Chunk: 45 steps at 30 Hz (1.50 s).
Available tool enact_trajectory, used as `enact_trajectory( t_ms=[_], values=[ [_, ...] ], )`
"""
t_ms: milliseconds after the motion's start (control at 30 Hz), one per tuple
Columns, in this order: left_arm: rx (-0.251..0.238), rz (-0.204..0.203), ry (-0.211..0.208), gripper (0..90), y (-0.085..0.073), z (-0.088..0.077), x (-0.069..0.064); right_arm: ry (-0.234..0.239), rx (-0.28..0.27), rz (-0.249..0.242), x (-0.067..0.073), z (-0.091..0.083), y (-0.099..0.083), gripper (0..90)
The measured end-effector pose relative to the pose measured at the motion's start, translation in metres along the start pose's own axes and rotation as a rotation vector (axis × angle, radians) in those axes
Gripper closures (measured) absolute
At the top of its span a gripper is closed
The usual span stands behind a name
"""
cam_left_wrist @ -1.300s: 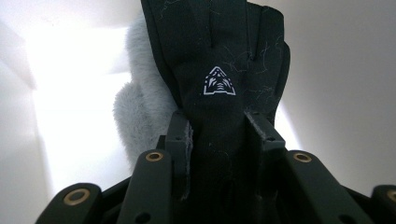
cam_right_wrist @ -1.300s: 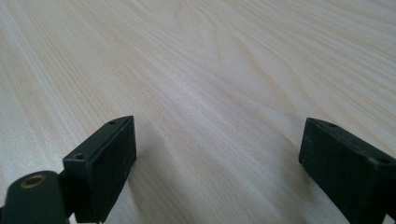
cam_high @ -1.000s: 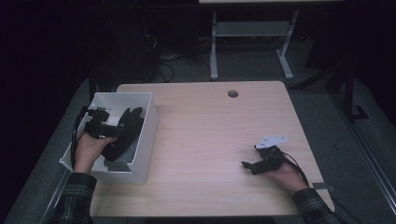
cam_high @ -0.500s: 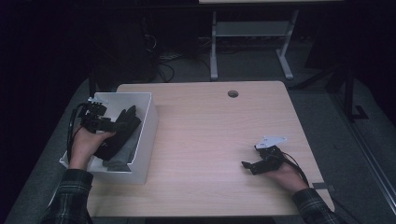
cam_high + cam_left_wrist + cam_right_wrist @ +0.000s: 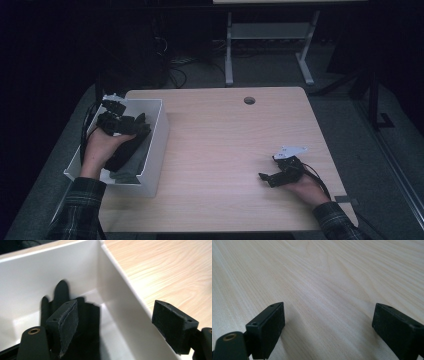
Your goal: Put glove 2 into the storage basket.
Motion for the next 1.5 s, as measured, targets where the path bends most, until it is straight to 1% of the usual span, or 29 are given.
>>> enact_trajectory(
  t_ms=[33,67,100,167,200,233,300,333,367,467,533,567,600,667,700,733,767,800,967,1100,1133,1167,1200,1233,1267,1300,1367,1433,1500],
  values=[
    [-0.006,0.005,-0.01,20.8,0.003,0.002,-0.004,0.0,0.0,0.0,0.0,0.0,0.0,11.0],
    [-0.01,0.016,-0.028,20.8,0.009,0.005,-0.012,0.0,0.0,0.0,0.0,0.0,0.0,11.0],
    [-0.01,0.016,-0.028,20.8,0.009,0.005,-0.012,0.0,0.0,0.0,0.0,0.0,0.0,11.0],
    [-0.014,0.031,-0.048,20.8,0.014,0.008,-0.019,0.0,-0.001,0.0,0.0,0.0,0.0,11.0],
    [-0.017,0.044,-0.064,20.8,0.018,0.011,-0.025,0.0,-0.001,0.0,0.0,0.0,0.0,11.0],
    [-0.021,0.047,-0.073,20.8,0.02,0.013,-0.028,0.0,-0.001,0.0,0.0,0.0,0.0,11.0],
    [-0.024,0.051,-0.079,20.8,0.022,0.015,-0.031,0.0,-0.001,0.0,0.0,0.0,0.0,11.0],
    [-0.024,0.059,-0.092,20.8,0.024,0.019,-0.036,0.0,-0.001,0.0,0.0,0.0,0.0,11.0],
    [-0.024,0.059,-0.092,20.8,0.024,0.019,-0.036,0.0,-0.001,0.0,0.0,0.0,0.0,11.0],
    [-0.028,0.067,-0.108,20.8,0.027,0.024,-0.043,0.0,-0.001,0.0,0.0,0.0,0.0,11.0],
    [-0.03,0.072,-0.122,20.8,0.029,0.028,-0.048,0.0,-0.001,0.0,0.0,0.0,0.0,11.0],
    [-0.035,0.073,-0.136,20.8,0.03,0.031,-0.052,0.0,-0.001,0.0,0.0,0.0,0.0,11.0],
    [-0.035,0.073,-0.136,20.8,0.03,0.031,-0.052,0.0,-0.001,0.0,0.0,0.0,0.0,11.0],
    [-0.038,0.075,-0.146,20.8,0.03,0.036,-0.057,0.0,-0.001,0.0,0.0,0.0,0.0,11.0],
    [-0.034,0.079,-0.157,20.8,0.03,0.04,-0.061,0.0,-0.001,0.0,0.0,0.0,0.0,11.0],
    [-0.034,0.079,-0.157,20.8,0.03,0.04,-0.061,0.0,-0.001,0.0,0.0,0.0,0.0,11.0],
    [-0.036,0.079,-0.167,20.8,0.03,0.045,-0.066,0.0,-0.001,0.0,0.0,0.0,0.0,11.0],
    [-0.036,0.079,-0.167,20.8,0.03,0.045,-0.066,0.0,-0.001,0.0,0.0,0.0,0.0,11.0],
    [-0.036,0.092,-0.192,20.8,0.029,0.058,-0.078,0.0,-0.001,0.0,0.0,0.0,0.0,11.0],
    [-0.034,0.107,-0.199,20.4,0.028,0.066,-0.09,0.0,-0.001,0.0,0.0,0.0,0.0,11.0],
    [-0.035,0.115,-0.199,19.7,0.027,0.07,-0.096,0.0,-0.001,0.0,0.0,0.0,0.0,10.9],
    [-0.035,0.115,-0.199,18.5,0.027,0.07,-0.096,0.0,-0.001,0.0,0.0,0.0,0.0,10.9],
    [-0.038,0.114,-0.203,18.1,0.025,0.074,-0.103,0.001,-0.001,0.0,0.0,0.0,0.0,11.0],
    [-0.038,0.114,-0.203,18.1,0.025,0.074,-0.103,0.0,-0.001,0.0,0.0,0.0,0.0,11.0],
    [-0.037,0.126,-0.215,18.1,0.023,0.078,-0.109,0.0,-0.001,0.0,0.0,0.0,0.0,11.0],
    [-0.037,0.126,-0.215,18.1,0.023,0.078,-0.109,0.0,-0.001,0.0,0.0,0.0,0.0,11.0],
    [-0.027,0.148,-0.216,17.4,0.019,0.085,-0.118,0.0,0.0,0.001,0.0,0.0,0.0,10.9],
    [-0.025,0.154,-0.218,17.2,0.017,0.088,-0.121,0.0,0.0,0.001,0.0,0.0,0.0,11.0],
    [-0.01,0.171,-0.221,16.2,0.011,0.096,-0.127,0.0,-0.001,0.0,0.0,0.0,0.0,10.9]
  ],
)
Point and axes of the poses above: each handheld gripper's, and its own axes: z roughly forward along the jaws, y roughly out of its top, x roughly to its left, the point moved 3 cm from there along z, roughly forward along the jaws, and after that the axes turned 10 degrees about -y, right-handed, at the moved point
